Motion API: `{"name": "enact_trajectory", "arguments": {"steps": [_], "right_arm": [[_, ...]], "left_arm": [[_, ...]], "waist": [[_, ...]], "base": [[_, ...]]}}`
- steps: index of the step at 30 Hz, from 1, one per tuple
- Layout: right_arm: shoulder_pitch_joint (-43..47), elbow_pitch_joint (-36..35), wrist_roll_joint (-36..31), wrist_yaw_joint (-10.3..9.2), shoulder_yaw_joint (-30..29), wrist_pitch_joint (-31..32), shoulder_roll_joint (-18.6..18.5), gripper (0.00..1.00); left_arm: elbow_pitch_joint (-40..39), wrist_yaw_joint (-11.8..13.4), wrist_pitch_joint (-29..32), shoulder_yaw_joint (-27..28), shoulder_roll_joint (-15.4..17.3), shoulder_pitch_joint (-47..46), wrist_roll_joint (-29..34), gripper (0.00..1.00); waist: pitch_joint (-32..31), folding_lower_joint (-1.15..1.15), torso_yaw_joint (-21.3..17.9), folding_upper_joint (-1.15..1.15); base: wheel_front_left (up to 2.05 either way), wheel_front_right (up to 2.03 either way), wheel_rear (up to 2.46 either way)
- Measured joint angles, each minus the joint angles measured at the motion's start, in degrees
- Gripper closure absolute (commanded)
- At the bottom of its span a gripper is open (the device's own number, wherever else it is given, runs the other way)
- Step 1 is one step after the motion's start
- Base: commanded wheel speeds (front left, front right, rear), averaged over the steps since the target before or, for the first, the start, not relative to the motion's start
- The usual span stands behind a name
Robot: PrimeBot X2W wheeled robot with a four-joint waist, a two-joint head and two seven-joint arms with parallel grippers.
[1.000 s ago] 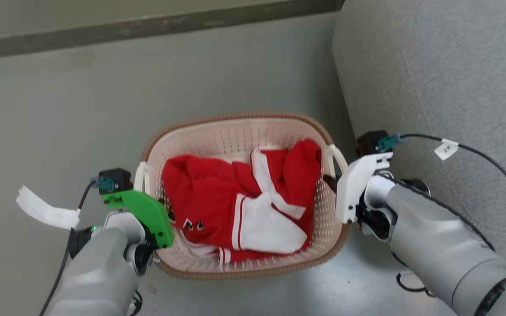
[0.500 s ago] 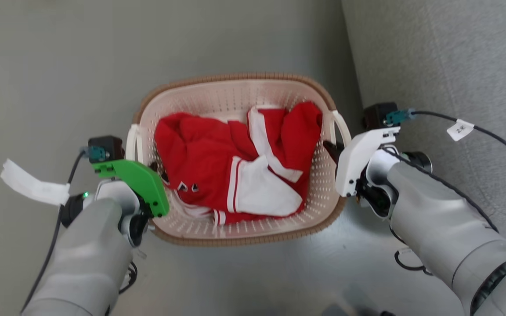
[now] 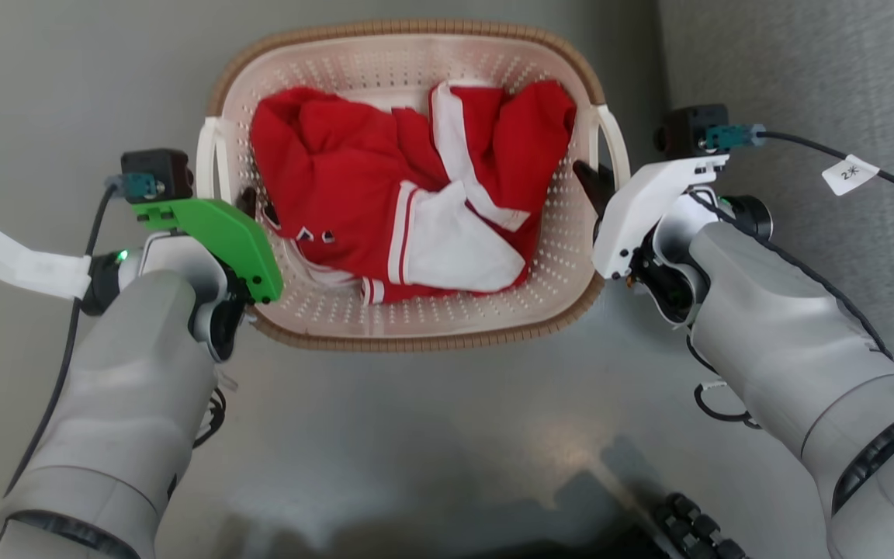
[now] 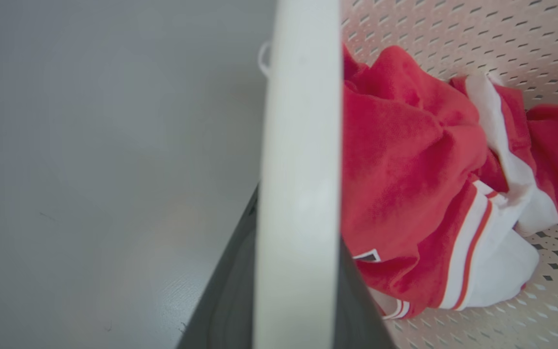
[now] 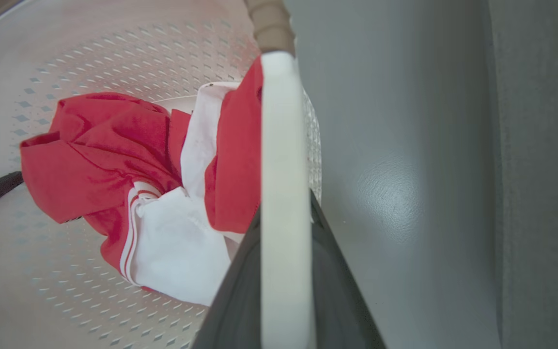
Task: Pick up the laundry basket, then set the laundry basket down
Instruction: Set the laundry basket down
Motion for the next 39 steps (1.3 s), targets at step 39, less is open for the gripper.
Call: {"name": "enact_trajectory", "arguments": {"steps": [39], "right_arm": [[-3.06,-1.96,0.52,0.04,0.82,-9.07,0.15,1.0]], "left_arm": [[3.6,-0.63,-9.15,0.27,0.32,-4.74,1.89,1.0]], "waist": [[16.16,0.0,0.43,0.0]], "base": [[0.0,0.0,0.0]]}}
